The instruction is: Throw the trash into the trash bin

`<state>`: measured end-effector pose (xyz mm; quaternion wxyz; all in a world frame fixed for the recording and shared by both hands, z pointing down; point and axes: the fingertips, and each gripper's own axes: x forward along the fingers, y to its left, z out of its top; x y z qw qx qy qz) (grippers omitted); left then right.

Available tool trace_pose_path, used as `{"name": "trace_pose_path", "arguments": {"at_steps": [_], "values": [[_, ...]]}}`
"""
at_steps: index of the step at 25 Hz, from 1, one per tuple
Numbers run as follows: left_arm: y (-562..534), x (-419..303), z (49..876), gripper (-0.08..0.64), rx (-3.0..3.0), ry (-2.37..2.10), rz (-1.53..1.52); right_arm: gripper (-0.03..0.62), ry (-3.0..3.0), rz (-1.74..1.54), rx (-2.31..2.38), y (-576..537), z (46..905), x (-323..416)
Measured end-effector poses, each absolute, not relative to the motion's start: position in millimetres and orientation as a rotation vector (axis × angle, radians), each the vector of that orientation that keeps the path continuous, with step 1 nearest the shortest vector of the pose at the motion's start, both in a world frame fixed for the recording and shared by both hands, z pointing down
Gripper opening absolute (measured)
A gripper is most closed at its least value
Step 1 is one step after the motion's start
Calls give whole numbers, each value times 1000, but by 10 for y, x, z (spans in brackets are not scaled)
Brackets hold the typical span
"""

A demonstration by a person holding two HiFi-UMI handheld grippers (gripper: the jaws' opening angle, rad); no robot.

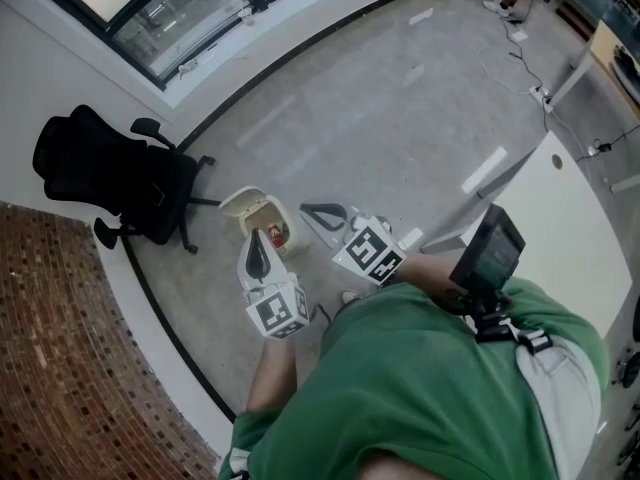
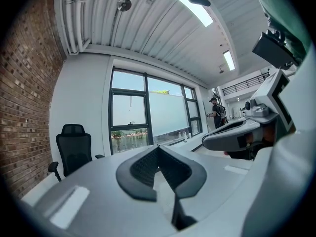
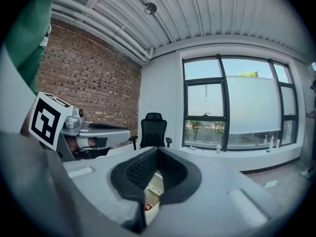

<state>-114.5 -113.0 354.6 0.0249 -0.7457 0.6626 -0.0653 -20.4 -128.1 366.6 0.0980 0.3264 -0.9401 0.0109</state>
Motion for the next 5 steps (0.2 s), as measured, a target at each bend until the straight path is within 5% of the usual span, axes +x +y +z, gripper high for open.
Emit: {"name": "trace_pose_path", "arguments": {"at_steps": [5], "values": [[-1157, -1062, 3512, 5, -2307, 2043, -195, 3, -2779, 15, 960, -1279, 3637, -137]]}}
